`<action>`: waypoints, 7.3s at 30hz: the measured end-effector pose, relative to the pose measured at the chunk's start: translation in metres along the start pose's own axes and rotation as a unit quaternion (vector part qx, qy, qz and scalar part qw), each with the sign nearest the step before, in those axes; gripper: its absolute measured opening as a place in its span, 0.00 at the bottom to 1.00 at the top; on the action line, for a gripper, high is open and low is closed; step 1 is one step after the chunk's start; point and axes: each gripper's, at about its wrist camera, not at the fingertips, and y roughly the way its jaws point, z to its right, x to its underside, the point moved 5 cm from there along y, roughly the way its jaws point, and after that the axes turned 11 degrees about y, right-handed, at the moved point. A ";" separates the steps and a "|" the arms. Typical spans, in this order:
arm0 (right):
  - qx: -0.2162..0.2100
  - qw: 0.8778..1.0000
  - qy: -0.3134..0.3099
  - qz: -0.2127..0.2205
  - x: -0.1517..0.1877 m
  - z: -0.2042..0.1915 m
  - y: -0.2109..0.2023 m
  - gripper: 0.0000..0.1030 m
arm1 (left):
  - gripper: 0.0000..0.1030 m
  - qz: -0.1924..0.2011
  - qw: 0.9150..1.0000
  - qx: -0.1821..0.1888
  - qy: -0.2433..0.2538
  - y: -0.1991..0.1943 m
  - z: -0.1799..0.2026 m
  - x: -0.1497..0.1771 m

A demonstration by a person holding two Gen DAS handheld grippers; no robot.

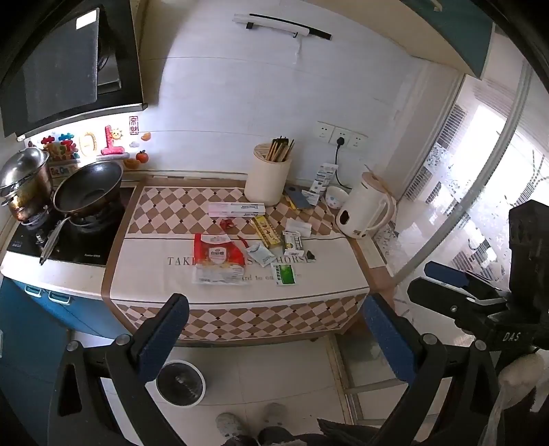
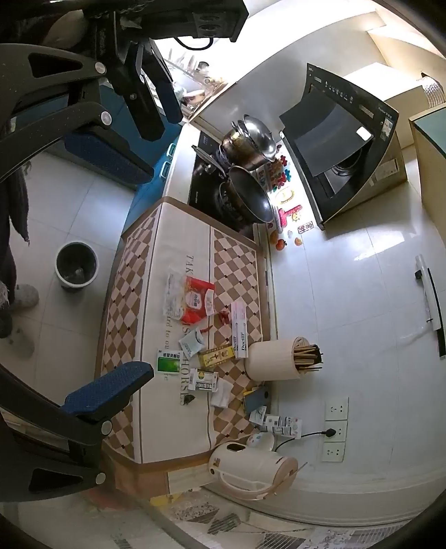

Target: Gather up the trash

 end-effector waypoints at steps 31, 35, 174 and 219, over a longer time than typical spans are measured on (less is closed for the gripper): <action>-0.004 1.000 0.003 -0.003 0.000 0.002 -0.001 1.00 | 1.00 0.004 1.000 0.005 0.001 -0.002 0.002 -0.003; -0.004 1.000 0.003 -0.003 0.000 0.005 -0.001 1.00 | 1.00 0.005 1.000 0.007 0.003 -0.004 0.003 -0.006; 0.266 0.941 0.099 -0.186 -0.109 0.382 0.472 0.73 | 0.54 -0.258 0.936 -0.232 0.063 0.545 -0.023 -0.055; 0.096 0.944 -0.076 -0.306 0.278 0.025 0.495 0.72 | 0.54 -0.297 0.884 -0.184 -0.310 0.321 -0.226 0.398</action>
